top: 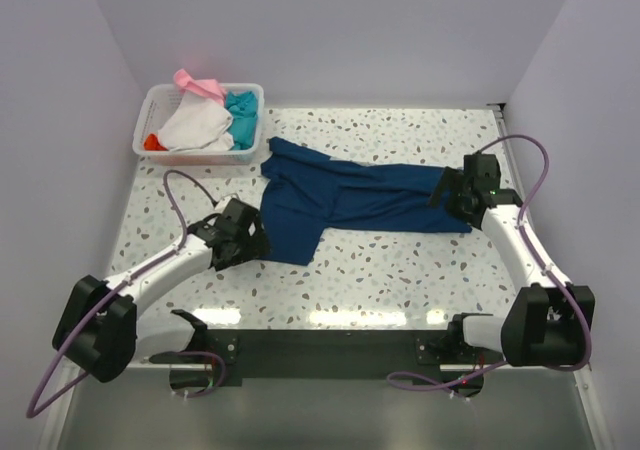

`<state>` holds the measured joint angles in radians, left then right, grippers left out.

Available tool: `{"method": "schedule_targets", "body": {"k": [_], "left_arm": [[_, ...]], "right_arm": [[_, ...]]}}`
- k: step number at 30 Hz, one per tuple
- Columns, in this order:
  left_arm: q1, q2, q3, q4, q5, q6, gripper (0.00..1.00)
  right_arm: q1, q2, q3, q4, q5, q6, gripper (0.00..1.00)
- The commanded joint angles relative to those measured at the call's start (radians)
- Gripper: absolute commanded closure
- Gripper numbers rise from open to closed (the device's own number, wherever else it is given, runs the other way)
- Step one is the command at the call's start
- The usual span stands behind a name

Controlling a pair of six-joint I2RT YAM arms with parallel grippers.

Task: Fold and stack the t-shirts
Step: Flatten the tshirt out

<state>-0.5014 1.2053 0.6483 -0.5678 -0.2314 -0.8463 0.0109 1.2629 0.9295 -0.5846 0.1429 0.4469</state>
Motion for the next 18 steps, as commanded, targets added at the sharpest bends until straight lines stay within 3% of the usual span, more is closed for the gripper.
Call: {"method": "schedule_targets", "body": {"k": [1, 14, 18], "left_arm": [[0.003, 0.017, 0.028, 0.032, -0.014, -0.033, 0.0], [0.003, 0.238, 0.066, 0.12, 0.007, -0.034, 0.19], [0.003, 0.289, 0.073, 0.149, 0.036, -0.02, 0.37]], "right_arm": [[-0.002, -0.026, 0.002, 0.005, -0.003, 0.001, 0.01], [0.0, -0.05, -0.032, -0.003, 0.017, -0.037, 0.01], [-0.002, -0.031, -0.043, -0.001, 0.04, -0.019, 0.01]]}}
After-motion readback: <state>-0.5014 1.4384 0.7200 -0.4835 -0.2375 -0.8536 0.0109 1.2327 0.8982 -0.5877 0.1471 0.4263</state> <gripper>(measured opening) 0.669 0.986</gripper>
